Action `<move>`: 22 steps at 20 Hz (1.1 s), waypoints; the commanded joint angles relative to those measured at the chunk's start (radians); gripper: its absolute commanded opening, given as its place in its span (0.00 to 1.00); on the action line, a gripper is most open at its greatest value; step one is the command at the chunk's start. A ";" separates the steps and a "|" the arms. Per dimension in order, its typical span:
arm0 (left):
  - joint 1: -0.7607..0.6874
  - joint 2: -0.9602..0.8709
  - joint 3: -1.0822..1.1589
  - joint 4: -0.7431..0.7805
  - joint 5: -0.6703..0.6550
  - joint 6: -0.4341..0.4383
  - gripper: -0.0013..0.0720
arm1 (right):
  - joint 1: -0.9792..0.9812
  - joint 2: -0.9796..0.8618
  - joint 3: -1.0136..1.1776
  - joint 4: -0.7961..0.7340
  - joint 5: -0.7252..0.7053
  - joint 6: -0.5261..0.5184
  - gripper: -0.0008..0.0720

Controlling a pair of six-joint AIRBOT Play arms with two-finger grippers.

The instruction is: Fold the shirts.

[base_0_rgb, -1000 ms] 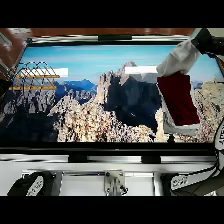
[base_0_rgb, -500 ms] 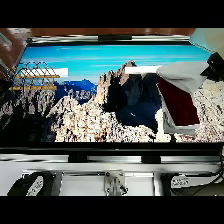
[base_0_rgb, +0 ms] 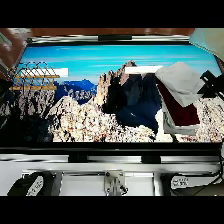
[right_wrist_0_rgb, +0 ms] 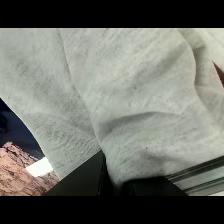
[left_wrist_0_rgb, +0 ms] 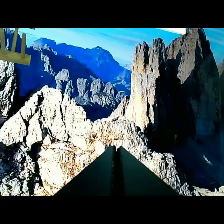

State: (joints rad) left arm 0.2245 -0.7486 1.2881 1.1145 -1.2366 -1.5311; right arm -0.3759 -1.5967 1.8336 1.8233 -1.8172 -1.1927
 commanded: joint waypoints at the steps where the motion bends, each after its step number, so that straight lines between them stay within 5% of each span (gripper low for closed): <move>1: 0.000 0.001 0.000 0.000 0.000 0.001 0.07 | 0.035 0.001 -0.052 0.003 -0.017 0.069 0.13; 17: 0.000 0.003 0.000 0.000 0.007 0.000 0.07 | -0.027 0.023 -0.251 -0.190 0.003 0.052 0.13; 18: 0.000 0.003 0.000 0.000 0.007 0.000 0.07 | -0.031 0.023 -0.251 -0.204 0.005 0.050 0.28; 19: 0.000 0.003 0.000 0.000 0.007 0.000 0.07 | -0.034 0.023 -0.251 -0.210 0.007 0.013 0.85; 20: 0.000 0.003 0.000 0.000 0.007 0.000 0.07 | -0.034 0.023 -0.251 -0.206 0.003 -0.028 0.94; 22: 0.000 0.003 0.000 0.000 0.006 0.000 0.07 | -0.035 0.036 -0.246 -0.209 -0.020 -0.085 0.94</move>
State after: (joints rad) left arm 0.2245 -0.7460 1.2881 1.1145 -1.2312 -1.5311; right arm -0.4026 -1.5707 1.5887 1.6264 -1.8244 -1.1995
